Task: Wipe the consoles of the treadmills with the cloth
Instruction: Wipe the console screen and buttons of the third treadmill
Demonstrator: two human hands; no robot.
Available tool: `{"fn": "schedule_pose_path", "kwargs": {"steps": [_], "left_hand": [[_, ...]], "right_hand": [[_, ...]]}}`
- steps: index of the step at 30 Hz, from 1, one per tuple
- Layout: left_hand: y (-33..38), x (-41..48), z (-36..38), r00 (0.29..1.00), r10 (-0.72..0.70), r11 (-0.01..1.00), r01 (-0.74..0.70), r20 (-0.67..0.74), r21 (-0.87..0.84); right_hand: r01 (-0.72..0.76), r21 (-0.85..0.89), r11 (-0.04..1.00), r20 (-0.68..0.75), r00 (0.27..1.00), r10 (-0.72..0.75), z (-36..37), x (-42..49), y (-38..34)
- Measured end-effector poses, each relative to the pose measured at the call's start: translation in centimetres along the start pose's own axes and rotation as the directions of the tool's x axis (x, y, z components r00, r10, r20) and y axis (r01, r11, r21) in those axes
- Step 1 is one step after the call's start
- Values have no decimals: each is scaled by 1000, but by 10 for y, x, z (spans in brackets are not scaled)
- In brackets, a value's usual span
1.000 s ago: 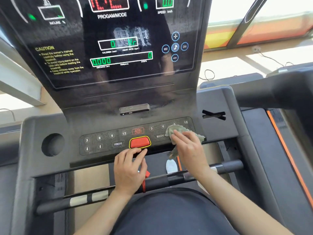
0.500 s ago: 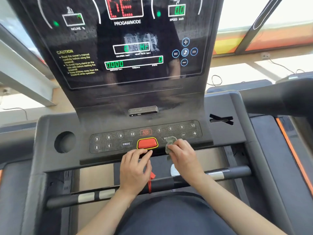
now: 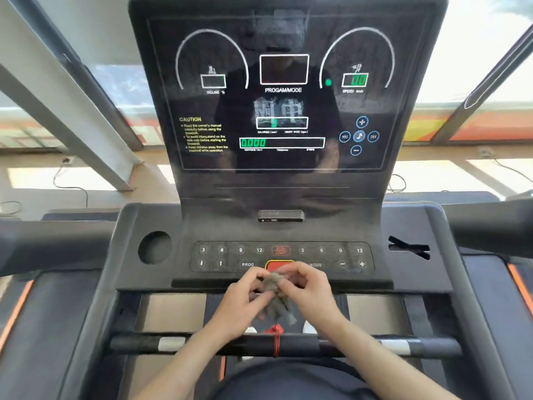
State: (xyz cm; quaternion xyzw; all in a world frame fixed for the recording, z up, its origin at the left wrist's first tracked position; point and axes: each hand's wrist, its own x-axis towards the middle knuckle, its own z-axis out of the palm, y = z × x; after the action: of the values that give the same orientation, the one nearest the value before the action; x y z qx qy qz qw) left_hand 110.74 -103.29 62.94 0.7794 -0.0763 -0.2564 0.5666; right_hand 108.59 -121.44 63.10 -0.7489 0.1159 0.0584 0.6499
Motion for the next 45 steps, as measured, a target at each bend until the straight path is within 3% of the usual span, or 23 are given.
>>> {"fn": "schedule_pose_path", "kwargs": {"steps": [4,7,9,12,16,18,20,23,25,27,29,31,35,41,45], "left_hand": [[15,1,-21,974,-98,940,24,-204,-339],[23,5,-25,956,-161,879,26,-246,-476],[17,4,-30,945,-136,929,18,-298,-368],[3,0,-38,933,-11,998,-12,-360,-60],[6,-5,-41,976,8,987,-43,-216,-157],[5,-4,-43,990,12,987,-35,-141,-158],[2,-1,-49,992,22,998,-29,-125,-61],[0,6,-61,994,-18,999,13,-103,-48],[0,10,-71,988,1,1000,-1,-154,-3],[-1,16,-81,945,35,996,-6,-325,90],[2,22,-91,865,86,980,16,-494,200],[1,32,-97,828,147,946,42,-541,322],[-10,51,-98,859,248,847,33,-447,531],[-26,48,-102,900,300,729,-3,-315,685],[-34,38,-113,882,276,741,59,-383,669]], "right_hand": [[227,-223,948,231,957,-175,13,-2,-3],[258,-206,944,263,944,-201,19,-1,-6],[244,-221,944,196,960,-202,26,0,-9],[239,-232,943,154,966,-207,32,3,-14],[169,-204,964,63,985,-159,39,11,-20],[208,-273,939,50,978,-202,43,15,-19],[260,-315,913,70,965,-251,46,17,-19],[353,-347,869,122,935,-332,46,17,-15],[350,-364,863,136,937,-323,43,15,-12],[324,-397,859,85,945,-317,38,12,-5],[317,-511,799,6,931,-365,31,8,5],[255,-637,728,-89,913,-398,21,3,16],[91,-717,691,-218,912,-346,3,-5,37],[64,-770,635,-227,903,-366,1,-12,56],[57,-775,629,-251,886,-390,5,-12,58]]}}
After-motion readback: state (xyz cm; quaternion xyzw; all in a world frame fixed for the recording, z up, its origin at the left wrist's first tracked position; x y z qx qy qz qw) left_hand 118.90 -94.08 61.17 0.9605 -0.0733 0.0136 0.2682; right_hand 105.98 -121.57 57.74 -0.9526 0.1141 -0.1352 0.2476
